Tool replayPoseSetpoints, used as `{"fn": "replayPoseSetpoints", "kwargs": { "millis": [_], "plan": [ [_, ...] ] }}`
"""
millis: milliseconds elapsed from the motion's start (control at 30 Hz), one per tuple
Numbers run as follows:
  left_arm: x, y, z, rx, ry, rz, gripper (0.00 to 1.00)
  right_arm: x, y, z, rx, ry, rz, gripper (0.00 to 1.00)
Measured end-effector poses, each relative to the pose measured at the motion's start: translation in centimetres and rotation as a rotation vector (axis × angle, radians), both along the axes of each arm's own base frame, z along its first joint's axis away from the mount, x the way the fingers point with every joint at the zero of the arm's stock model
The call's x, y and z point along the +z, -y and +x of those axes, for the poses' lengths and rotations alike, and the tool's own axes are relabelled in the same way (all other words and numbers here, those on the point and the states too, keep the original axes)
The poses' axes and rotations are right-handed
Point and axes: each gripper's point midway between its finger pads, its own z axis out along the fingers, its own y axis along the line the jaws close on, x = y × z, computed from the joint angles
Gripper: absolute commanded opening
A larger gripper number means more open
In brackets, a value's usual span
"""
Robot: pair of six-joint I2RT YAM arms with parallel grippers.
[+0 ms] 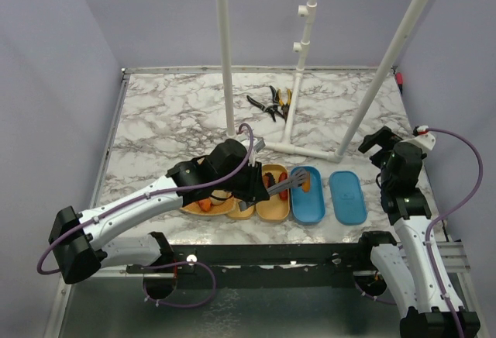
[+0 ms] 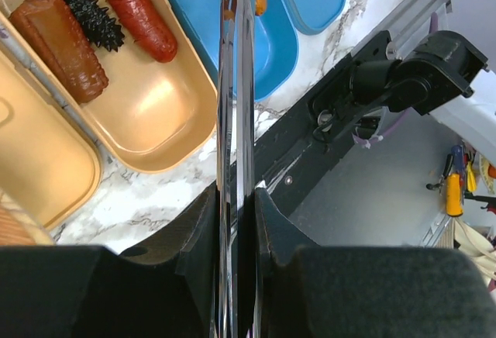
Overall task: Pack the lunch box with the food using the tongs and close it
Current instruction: Place the fake food in the packing box.
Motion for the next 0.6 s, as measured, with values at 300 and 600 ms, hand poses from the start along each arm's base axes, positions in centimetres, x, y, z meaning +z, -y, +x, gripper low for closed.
{"fn": "replayPoseSetpoints", "kwargs": {
  "millis": [300,600],
  "plan": [
    [-1.4,1.5,0.0,-0.016,0.005,0.008,0.1,0.2,0.0,0.2,0.001,-0.002,-0.002,1.0],
    [-3.2,1.7,0.0,-0.015,-0.011,0.04,0.33,0.7,0.1,0.2,0.0,0.006,-0.009,1.0]
  ]
}}
